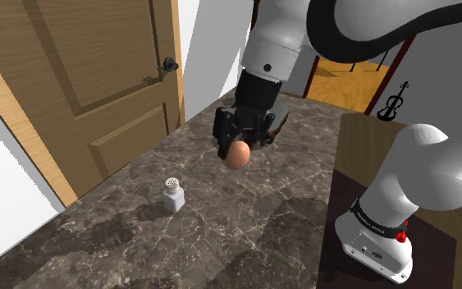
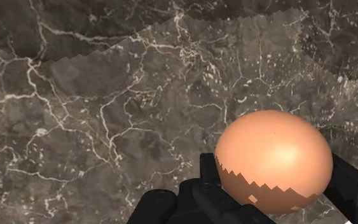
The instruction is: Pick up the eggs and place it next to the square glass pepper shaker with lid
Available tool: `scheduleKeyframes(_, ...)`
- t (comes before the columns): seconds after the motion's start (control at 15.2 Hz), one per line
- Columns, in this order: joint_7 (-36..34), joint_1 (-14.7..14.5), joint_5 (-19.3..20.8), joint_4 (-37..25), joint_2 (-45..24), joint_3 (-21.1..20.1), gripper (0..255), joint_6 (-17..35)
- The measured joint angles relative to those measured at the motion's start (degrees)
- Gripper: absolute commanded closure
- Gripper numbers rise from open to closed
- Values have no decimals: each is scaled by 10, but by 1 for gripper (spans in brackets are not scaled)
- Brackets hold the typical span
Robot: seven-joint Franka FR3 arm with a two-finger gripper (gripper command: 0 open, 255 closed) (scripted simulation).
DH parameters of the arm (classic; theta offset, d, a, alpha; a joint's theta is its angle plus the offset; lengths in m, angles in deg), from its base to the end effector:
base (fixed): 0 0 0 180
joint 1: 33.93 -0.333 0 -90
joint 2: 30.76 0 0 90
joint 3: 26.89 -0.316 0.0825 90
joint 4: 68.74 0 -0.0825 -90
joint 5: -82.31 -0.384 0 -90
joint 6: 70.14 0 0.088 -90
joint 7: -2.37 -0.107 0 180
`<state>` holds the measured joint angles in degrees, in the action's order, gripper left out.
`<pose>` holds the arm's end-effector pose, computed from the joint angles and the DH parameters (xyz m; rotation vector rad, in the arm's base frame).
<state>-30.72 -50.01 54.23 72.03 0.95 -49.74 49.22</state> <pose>0.2974 0.2848 0.4910 -2.8462 0.2088 0.0039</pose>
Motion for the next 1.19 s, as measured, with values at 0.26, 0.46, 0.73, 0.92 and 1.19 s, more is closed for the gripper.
scheduleKeyframes(0.26,-36,-6,-5,-17,-35,-40,255,32)
scheduleKeyframes(0.46,-35,-7,-8,-8,-46,-47,255,52)
scheduleKeyframes(0.73,-28,-10,-17,16,-57,-55,255,87)
scheduleKeyframes(0.92,-23,-11,-22,29,-71,-61,255,114)
scheduleKeyframes(1.19,-15,-12,-29,46,-88,-69,255,147)
